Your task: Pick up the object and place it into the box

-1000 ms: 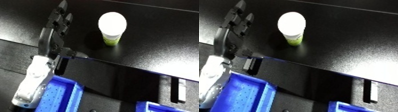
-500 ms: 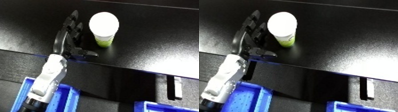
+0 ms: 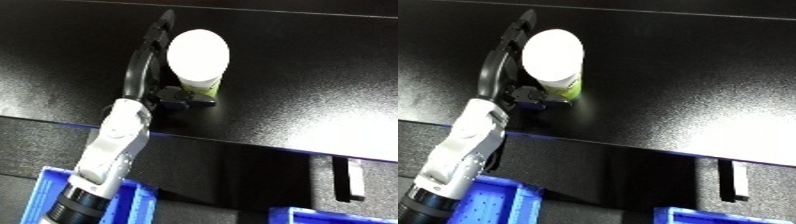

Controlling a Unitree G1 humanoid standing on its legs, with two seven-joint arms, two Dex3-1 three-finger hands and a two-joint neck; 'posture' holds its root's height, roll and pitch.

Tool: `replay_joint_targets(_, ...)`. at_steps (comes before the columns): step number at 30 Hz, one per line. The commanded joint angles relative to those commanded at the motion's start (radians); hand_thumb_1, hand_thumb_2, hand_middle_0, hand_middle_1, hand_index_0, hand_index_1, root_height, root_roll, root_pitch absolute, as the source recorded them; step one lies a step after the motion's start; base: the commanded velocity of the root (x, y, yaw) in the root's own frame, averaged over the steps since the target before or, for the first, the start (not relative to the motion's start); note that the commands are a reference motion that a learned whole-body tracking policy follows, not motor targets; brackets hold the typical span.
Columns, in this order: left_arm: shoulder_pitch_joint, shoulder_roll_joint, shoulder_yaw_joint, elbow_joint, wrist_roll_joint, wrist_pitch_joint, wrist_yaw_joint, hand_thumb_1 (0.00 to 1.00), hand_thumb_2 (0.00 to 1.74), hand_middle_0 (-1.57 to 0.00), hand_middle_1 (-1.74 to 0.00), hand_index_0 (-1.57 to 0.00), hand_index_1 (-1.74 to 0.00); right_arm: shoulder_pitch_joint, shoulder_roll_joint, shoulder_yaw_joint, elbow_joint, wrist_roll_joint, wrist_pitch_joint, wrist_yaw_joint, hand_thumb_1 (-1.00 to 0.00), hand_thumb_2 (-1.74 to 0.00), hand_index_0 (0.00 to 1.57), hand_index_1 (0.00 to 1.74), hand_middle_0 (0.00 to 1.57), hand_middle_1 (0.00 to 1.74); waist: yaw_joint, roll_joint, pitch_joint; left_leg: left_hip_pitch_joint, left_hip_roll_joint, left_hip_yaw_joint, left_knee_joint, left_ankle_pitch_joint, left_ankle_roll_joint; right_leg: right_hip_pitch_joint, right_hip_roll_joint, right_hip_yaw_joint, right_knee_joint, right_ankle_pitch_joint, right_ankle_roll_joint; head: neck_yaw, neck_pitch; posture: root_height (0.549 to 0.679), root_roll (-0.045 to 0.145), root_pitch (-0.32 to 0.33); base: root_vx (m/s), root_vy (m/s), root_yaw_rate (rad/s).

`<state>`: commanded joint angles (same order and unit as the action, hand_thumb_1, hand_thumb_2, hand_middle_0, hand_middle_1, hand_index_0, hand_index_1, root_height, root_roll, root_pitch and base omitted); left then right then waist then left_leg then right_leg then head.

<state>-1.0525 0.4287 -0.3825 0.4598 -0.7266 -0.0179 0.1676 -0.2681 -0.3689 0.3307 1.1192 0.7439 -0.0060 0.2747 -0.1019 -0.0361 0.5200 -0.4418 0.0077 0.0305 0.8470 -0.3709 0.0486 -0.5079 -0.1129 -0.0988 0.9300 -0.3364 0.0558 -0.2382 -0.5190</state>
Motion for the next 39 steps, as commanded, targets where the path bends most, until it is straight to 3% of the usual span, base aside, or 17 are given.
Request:
replay_joint_targets(11,-0.033,0.004,-0.015,0.015,-0.016,0.029,-0.002,0.70,1.22,-1.10,-1.22,-1.10,-1.22,0.007,0.002,-0.002,0.009,-0.005,-0.008,0.001,0.00,0.00,0.00,0.00,0.00,0.00,-0.009,0.009,-0.006,0.015,-0.001,0.000,-0.005,-0.003,0.0015,0.014,0.0012,0.001,-0.005,-0.005,-0.0050,-0.020,-0.012,0.614,0.024,-0.058,0.013,0.003,-0.002)
replay_joint_targets(21,0.018,0.001,0.022,0.032,-0.222,0.069,-0.029,0.70,1.22,-1.10,-1.22,-1.10,-1.22,0.017,0.008,-0.008,0.007,-0.005,-0.014,-0.013,0.00,0.00,0.00,0.00,0.00,0.00,0.002,0.021,-0.010,0.028,-0.007,-0.012,-0.019,0.005,0.0002,0.025,-0.0068,-0.004,0.001,-0.012,-0.0083,-0.040,-0.006,0.615,0.027,-0.063,-0.001,0.008,0.061)
replay_joint_targets(28,0.148,-0.029,0.112,-0.053,-0.497,0.083,-0.113,0.70,1.22,-1.10,-1.22,-1.10,-1.22,0.029,0.016,-0.029,-0.003,0.006,-0.026,-0.035,0.00,0.00,0.00,0.00,0.00,0.00,0.030,0.040,-0.005,0.043,-0.020,-0.028,-0.056,0.026,-0.0074,0.043,-0.0180,-0.013,-0.009,-0.018,-0.0156,-0.049,0.028,0.619,0.032,-0.063,-0.023,0.009,0.146)
replay_joint_targets(33,0.279,-0.038,0.180,-0.148,-0.497,0.024,-0.099,0.70,1.22,-1.10,-1.22,-1.10,-1.22,0.045,0.024,-0.040,-0.030,0.036,-0.034,-0.064,0.00,0.00,0.00,0.00,0.00,0.00,0.063,0.052,0.000,0.045,-0.038,-0.045,-0.081,0.042,-0.0128,0.051,-0.0218,-0.023,-0.017,-0.020,-0.0219,-0.042,0.052,0.622,0.036,-0.057,-0.046,-0.013,0.178)
replay_joint_targets(39,0.412,-0.013,0.284,-0.243,-0.441,-0.085,-0.086,0.70,1.22,-1.10,-1.22,-1.10,-1.22,0.079,0.022,-0.063,-0.049,0.061,-0.053,-0.072,0.00,0.00,0.00,0.00,0.00,0.00,0.102,0.062,0.000,0.047,-0.048,-0.062,-0.105,0.057,-0.0186,0.061,-0.0273,-0.037,-0.026,-0.024,-0.0277,-0.035,0.062,0.624,0.040,-0.051,-0.050,-0.020,0.155)
